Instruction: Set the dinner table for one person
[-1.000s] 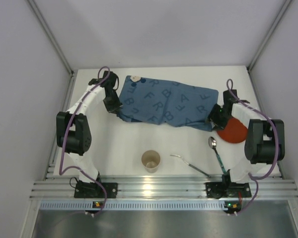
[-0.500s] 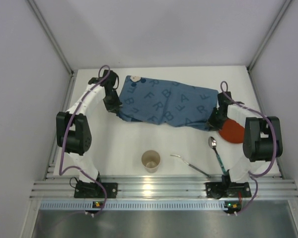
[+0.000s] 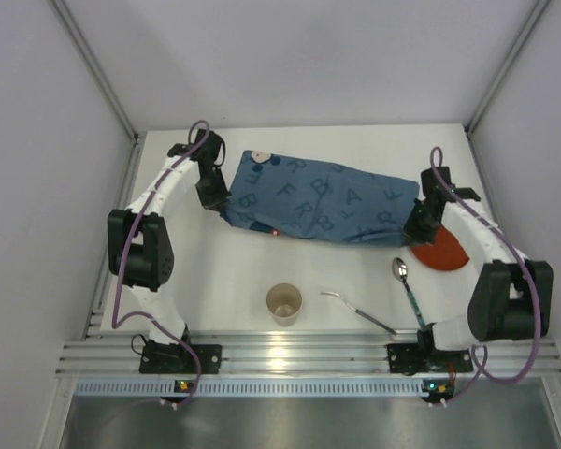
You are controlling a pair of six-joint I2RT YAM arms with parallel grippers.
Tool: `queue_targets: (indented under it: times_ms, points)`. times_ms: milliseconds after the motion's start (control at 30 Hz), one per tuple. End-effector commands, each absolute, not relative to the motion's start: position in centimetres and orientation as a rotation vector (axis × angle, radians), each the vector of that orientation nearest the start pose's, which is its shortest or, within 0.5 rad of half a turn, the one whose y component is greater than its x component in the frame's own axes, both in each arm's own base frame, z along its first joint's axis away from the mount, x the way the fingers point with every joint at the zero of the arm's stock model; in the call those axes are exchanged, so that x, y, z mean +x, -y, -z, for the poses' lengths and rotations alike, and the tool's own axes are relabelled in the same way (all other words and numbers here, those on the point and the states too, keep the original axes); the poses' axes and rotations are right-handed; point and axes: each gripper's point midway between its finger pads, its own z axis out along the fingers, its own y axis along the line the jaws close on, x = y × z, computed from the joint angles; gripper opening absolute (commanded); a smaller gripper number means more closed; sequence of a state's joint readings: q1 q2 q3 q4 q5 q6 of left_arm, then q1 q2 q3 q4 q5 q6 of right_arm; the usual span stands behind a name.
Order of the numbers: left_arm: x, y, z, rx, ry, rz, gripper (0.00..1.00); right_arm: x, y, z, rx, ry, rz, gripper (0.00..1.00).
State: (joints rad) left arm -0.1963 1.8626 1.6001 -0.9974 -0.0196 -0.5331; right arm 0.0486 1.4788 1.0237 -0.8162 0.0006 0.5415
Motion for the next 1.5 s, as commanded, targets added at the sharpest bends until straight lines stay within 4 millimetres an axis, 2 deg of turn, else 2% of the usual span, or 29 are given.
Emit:
queue_targets:
  times_ms: [0, 100, 200, 233, 300, 333, 400, 467, 567, 633, 733, 833, 900, 933, 967, 1000, 1033, 1067, 1100, 1133, 1167, 1200, 1233, 1267, 1300, 1367, 1400, 1433, 1467]
  points:
    - [37.9, 9.0, -11.5, -0.505, -2.777, 0.111, 0.0, 25.4, 0.0, -11.6, 0.76, -2.705, -0.016, 0.0]
    - [37.6, 8.9, -11.3, -0.523, -2.771, 0.107, 0.0, 24.9, 0.9, -12.6, 0.776, -2.664, -0.041, 0.0]
    - [37.8, 8.9, -11.5, -0.53, -2.759, 0.111, 0.0, 26.2, 1.7, -13.9, 0.781, -2.631, -0.069, 0.0]
    - [37.7, 9.1, -11.4, -0.525, -2.764, 0.131, 0.03, 27.4, 2.0, -15.2, 0.778, -2.597, -0.086, 0.0]
    - [37.8, 9.4, -11.4, -0.525, -2.766, 0.151, 0.13, 28.5, 2.3, -15.8, 0.767, -2.609, -0.08, 0.0]
    - [37.6, 9.6, -11.3, -0.525, -2.772, 0.164, 0.24, 29.7, 2.5, -16.8, 0.759, -2.591, -0.083, 0.0]
    - [37.4, 9.6, -11.0, -0.534, -2.779, 0.168, 0.27, 30.5, 2.6, -17.6, 0.754, -2.586, -0.083, 0.0]
    - [37.2, 9.6, -10.9, -0.534, -2.777, 0.17, 0.22, 31.5, 2.7, -18.1, 0.759, -2.569, -0.088, 0.0]
    - [36.7, 9.5, -10.8, -0.535, -2.771, 0.175, 0.0, 32.4, 1.9, -17.9, 0.767, -2.568, -0.157, 0.0]
    - [36.3, 9.4, -10.4, -0.527, -2.778, 0.171, 0.0, 32.6, 1.5, -17.4, 0.768, -2.581, -0.186, 0.0]
    - [36.0, 10.4, -10.5, -0.505, -2.775, 0.261, 0.0, 33.2, 1.3, -16.8, 0.773, -2.59, -0.204, 0.0]
    - [36.3, 11.0, -10.9, -0.486, -2.742, 0.318, 0.0, 34.4, 1.0, -16.2, 0.777, -2.596, -0.23, 0.0]
    - [37.4, 11.3, -11.3, -0.484, -2.711, 0.339, 0.0, 36.0, 0.2, -16.2, 0.778, -2.576, -0.299, 0.0]
    - [38.0, 11.6, -11.5, -0.481, -2.699, 0.354, 0.0, 37.4, -0.3, -15.6, 0.786, -2.581, -0.342, 0.0]
    - [38.7, 11.7, -10.9, -0.486, -2.711, 0.351, 0.0, 39.0, -0.9, -15.7, 0.793, -2.559, -0.404, 0.0]
    - [40.4, 12.0, -12.2, -0.483, -2.673, 0.365, 0.0, 40.3, -2.3, -15.9, 0.772, -2.56, -0.516, 0.0]
    - [41.4, 12.2, -12.5, -0.486, -2.664, 0.367, 0.0, 43.0, -2.8, -15.9, 0.762, -2.548, -0.571, 0.0]
    - [42.5, 12.3, -11.6, -0.493, -2.683, 0.358, 0.0, 44.7, -3.4, -16.5, 0.755, -2.524, -0.624, 0.0]
    - [45.0, 12.6, -13.9, -0.485, -2.61, 0.381, 0.0, 46.3, -4.3, -17.1, 0.721, -2.51, -0.68, 0.0]
    - [46.1, 12.6, -14.4, -0.484, -2.593, 0.38, 0.0, 49.8, -4.4, -18.6, 0.687, -2.45, -0.705, 0.0]
    - [47.5, 12.6, -13.7, -0.496, -2.595, 0.37, 0.0, 51.3, -4.6, -19.7, 0.682, -2.423, -0.731, 0.0]
    - [50.2, 12.6, -17.1, -0.492, -2.497, 0.403, 0.0, 54.0, -4.8, -25.3, 0.594, -2.286, -0.784, 0.0]
    - [51.0, 12.3, -17.9, -0.51, -2.485, 0.405, 0.0, 55.8, -4.8, -24.8, 0.596, -2.275, -0.812, 0.0]
    - [52.3, 12.3, -17.7, -0.514, -2.48, 0.411, 0.0, 57.0, -4.9, -27.0, 0.59, -2.207, -0.862, 0.0]
    - [54.2, 12.1, -21.9, -0.5, -2.372, 0.451, 0.0, 57.5, -5.1, -30.6, 0.528, -2.116, -0.943, 0.0]
    - [55.2, 12.0, -25.2, -0.474, -2.289, 0.484, 0.0, 57.2, -5.2, -35.8, 0.45, -1.97, -1.009, 0.0]
    - [55.1, 11.9, -26.4, -0.466, -2.258, 0.487, 0.0, 56.4, -5.1, -34.2, 0.466, -2.003, -1.017, 0.0]
    - [54.0, 11.7, -29.4, -0.456, -2.201, 0.505, 0.0, 53.6, -5.2, -38.4, 0.4, -1.934, -0.99, 0.0]
    - [53.6, 11.9, -30.7, -0.445, -2.164, 0.527, 0.0, 51.9, -5.0, -37.9, 0.366, -1.965, -0.939, 0.0]
